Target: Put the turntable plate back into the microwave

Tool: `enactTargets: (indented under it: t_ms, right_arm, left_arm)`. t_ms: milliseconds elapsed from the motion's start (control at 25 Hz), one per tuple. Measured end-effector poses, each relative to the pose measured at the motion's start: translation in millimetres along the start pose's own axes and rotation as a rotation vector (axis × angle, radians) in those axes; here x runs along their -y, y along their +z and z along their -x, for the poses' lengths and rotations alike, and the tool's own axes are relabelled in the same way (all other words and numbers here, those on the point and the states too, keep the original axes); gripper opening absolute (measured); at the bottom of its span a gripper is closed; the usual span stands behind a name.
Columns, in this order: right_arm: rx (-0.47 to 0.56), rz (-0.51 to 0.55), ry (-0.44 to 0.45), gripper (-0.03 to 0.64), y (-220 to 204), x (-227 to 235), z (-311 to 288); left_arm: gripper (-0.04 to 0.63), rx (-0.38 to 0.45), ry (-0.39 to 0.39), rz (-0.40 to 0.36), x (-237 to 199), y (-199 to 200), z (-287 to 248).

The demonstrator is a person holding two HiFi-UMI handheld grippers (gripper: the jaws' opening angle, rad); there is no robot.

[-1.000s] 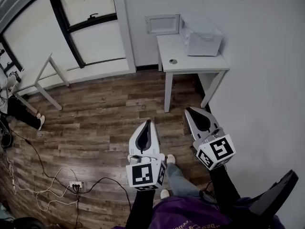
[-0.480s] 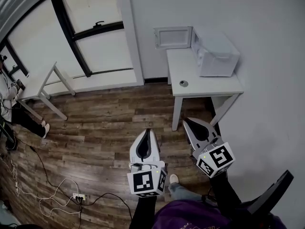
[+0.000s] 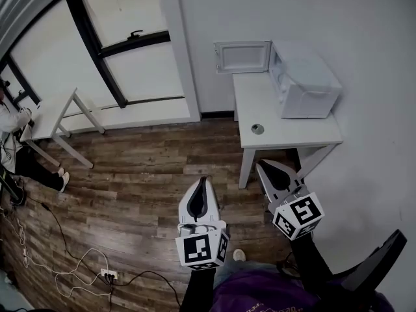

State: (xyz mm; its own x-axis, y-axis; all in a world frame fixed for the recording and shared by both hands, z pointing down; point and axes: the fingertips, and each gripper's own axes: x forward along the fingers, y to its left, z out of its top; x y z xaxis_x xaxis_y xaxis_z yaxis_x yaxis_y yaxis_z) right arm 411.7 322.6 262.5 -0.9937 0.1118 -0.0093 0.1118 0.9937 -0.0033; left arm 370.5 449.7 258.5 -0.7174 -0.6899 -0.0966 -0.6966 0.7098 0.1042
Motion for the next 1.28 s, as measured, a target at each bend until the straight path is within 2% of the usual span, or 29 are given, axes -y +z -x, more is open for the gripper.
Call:
enactTargets:
  t_ms: [120, 280, 480, 680, 920, 1280]
  right_arm:
    - [0.002, -0.025, 0.011, 0.012, -5.0, 9.7, -21.3]
    - [-0.004, -0.040, 0.008, 0.012, -8.9, 19.3, -58.0]
    - [0.009, -0.041, -0.021, 0.012, -11.2, 35.4, -127.1]
    - [0.026, -0.058, -0.040, 0.012, 1.5, 49.1, -204.8]
    - [0.027, -0.072, -0.106, 0.012, 2.1, 78.1, -275.9]
    - [-0.013, -0.080, -0.169, 0.012, -14.3, 108.5, -328.0]
  left_arm:
    - [0.005, -0.009, 0.022, 0.012, -15.1, -7.8, -17.6]
    - [0.005, -0.016, 0.014, 0.011, -37.4, -11.6, -46.2]
    - [0.005, -0.011, 0.009, 0.011, -88.0, -15.1, -102.2]
    - [0.005, -0.014, -0.016, 0.003, -139.4, -5.4, -168.1]
    - [0.005, -0.021, -0.063, 0.005, -182.1, -5.2, -236.9]
    - [0.005, -0.066, -0.123, 0.046, -212.7, -27.1, -303.2]
